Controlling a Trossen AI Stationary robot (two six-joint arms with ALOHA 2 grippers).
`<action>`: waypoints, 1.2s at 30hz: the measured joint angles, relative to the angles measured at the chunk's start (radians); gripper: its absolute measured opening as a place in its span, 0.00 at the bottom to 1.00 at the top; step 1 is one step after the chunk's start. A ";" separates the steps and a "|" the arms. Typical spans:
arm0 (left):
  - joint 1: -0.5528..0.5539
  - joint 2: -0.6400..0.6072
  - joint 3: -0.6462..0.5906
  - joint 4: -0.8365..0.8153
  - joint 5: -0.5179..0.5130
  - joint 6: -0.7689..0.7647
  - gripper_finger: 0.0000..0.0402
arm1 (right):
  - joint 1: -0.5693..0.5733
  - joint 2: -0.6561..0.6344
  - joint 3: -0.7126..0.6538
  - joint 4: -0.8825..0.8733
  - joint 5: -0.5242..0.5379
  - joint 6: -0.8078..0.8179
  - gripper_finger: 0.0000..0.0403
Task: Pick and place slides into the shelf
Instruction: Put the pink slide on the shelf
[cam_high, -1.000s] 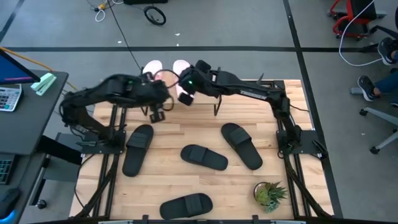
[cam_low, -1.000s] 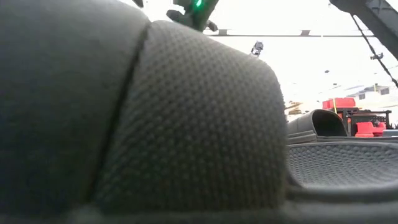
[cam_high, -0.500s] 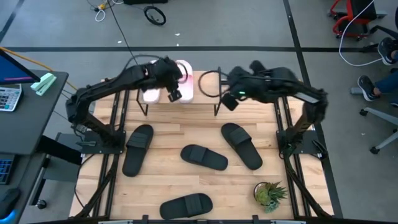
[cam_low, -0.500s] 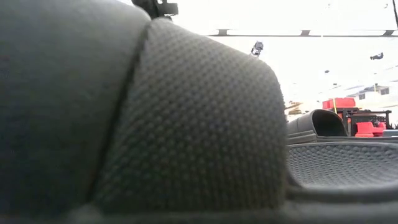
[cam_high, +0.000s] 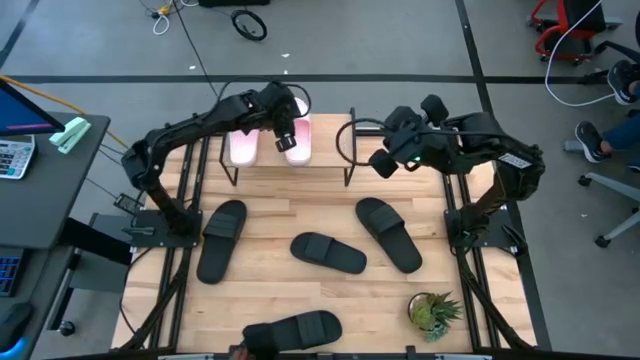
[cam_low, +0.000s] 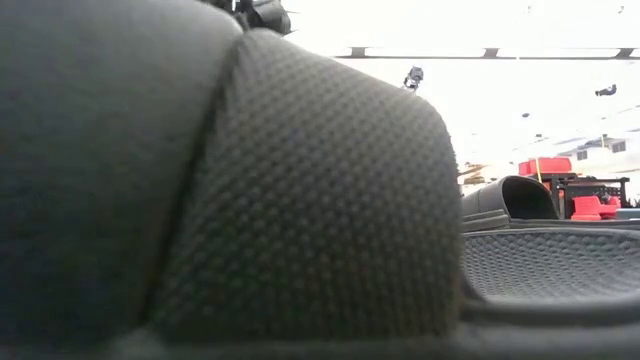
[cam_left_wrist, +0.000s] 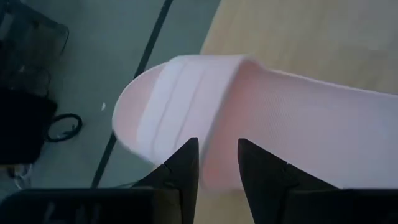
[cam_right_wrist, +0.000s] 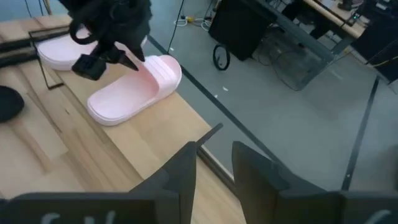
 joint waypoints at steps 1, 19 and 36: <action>0.000 0.013 0.000 0.018 -0.023 0.016 0.29 | 0.000 0.009 0.000 0.000 0.000 -0.008 0.27; 0.020 0.078 0.001 0.089 -0.160 0.101 0.04 | 0.000 0.041 -0.001 -0.001 -0.007 -0.043 0.27; -0.032 -0.015 0.000 -0.150 -0.334 0.202 0.03 | 0.000 0.041 -0.001 -0.001 -0.006 -0.009 0.27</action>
